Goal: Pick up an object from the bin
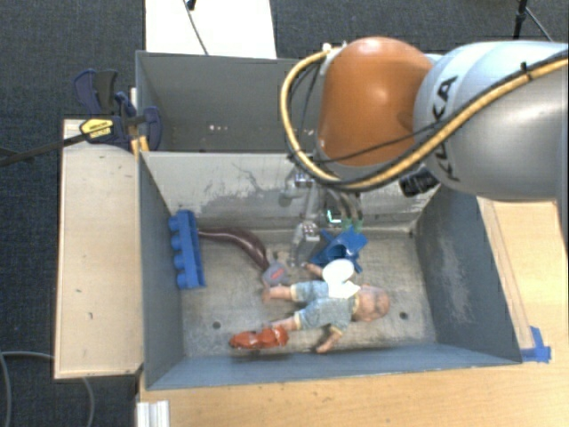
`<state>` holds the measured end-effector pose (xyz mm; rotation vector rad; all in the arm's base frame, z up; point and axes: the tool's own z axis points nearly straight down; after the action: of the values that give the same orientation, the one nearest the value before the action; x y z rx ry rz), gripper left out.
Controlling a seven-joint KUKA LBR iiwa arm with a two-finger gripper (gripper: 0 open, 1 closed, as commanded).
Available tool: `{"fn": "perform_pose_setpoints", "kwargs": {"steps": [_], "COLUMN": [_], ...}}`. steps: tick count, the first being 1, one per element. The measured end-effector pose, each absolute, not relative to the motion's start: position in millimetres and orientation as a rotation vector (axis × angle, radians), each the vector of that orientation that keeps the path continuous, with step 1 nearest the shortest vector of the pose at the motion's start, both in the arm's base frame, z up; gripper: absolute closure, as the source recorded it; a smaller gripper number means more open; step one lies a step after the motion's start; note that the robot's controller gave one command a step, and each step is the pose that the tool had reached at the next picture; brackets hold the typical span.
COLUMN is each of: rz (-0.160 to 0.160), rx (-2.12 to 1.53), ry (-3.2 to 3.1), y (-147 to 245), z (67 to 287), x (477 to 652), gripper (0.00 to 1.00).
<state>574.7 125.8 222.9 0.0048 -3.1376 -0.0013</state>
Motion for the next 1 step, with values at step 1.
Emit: {"fn": "perform_pose_setpoints", "kwargs": {"steps": [1], "rz": [-0.002], "rx": [0.001], "ry": [-3.145], "y": [125.2], "z": [226.7], "x": [576.4], "gripper": [0.00]}}
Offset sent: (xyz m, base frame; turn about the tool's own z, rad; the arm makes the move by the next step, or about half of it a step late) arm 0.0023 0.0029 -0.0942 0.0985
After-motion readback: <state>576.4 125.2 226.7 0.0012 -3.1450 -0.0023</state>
